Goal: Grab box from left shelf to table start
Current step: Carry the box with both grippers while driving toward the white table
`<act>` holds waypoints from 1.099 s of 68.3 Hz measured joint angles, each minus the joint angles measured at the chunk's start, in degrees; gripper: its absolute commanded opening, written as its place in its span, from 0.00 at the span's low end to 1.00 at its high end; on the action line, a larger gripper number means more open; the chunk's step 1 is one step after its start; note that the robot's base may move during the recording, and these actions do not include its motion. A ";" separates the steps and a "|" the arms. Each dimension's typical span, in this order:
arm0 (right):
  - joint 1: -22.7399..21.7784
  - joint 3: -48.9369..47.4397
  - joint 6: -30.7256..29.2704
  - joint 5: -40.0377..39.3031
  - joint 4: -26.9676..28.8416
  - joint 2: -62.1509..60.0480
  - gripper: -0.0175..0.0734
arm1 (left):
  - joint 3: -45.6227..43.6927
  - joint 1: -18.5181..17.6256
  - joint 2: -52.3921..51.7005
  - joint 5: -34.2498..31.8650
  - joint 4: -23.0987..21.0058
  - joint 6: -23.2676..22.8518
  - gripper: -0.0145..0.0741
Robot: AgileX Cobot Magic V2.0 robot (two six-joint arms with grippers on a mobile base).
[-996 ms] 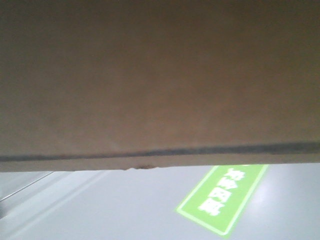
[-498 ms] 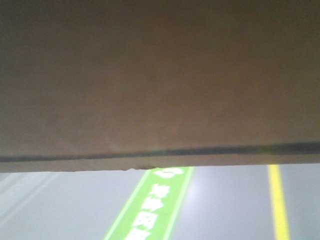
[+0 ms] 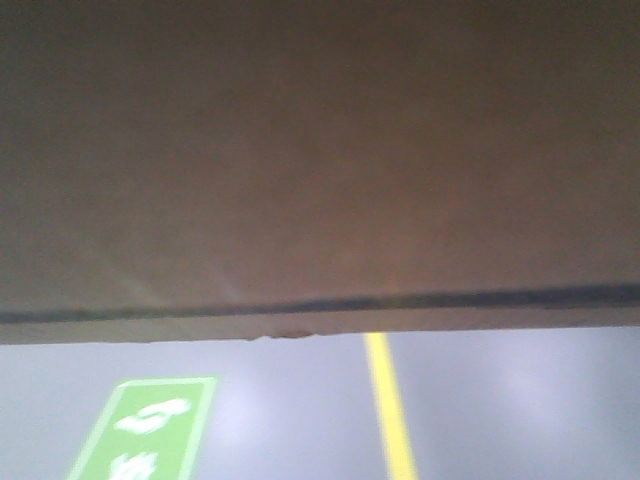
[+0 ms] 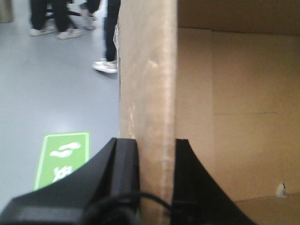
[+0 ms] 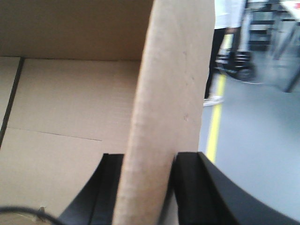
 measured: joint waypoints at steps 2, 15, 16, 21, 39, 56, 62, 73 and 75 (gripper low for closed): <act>0.00 0.00 0.00 0.00 0.00 0.00 0.26 | 0.00 0.00 0.00 0.00 0.00 0.00 0.06; 0.00 0.00 0.00 0.00 0.00 0.00 0.26 | 0.00 0.00 0.00 0.00 0.00 0.00 0.06; 0.00 0.00 0.00 0.00 0.00 0.00 0.26 | 0.00 0.00 0.00 0.00 0.00 0.00 0.06; 0.00 0.00 0.00 0.00 0.00 0.00 0.26 | 0.00 0.00 0.00 0.00 0.00 0.00 0.06; 0.00 0.00 0.00 0.00 0.00 0.00 0.26 | 0.00 0.00 0.00 0.00 0.00 0.00 0.06; 0.00 0.00 0.00 0.00 0.00 0.00 0.26 | 0.00 0.00 0.00 0.00 0.00 0.00 0.06; 0.00 0.00 0.00 0.00 0.00 0.00 0.26 | 0.00 0.00 0.00 0.00 0.00 0.00 0.06; 0.00 0.00 0.00 0.00 0.00 0.00 0.26 | 0.00 0.00 0.00 0.00 0.00 0.00 0.06; 0.00 0.00 0.00 0.00 0.00 0.00 0.26 | 0.00 0.00 0.00 0.00 0.00 0.00 0.06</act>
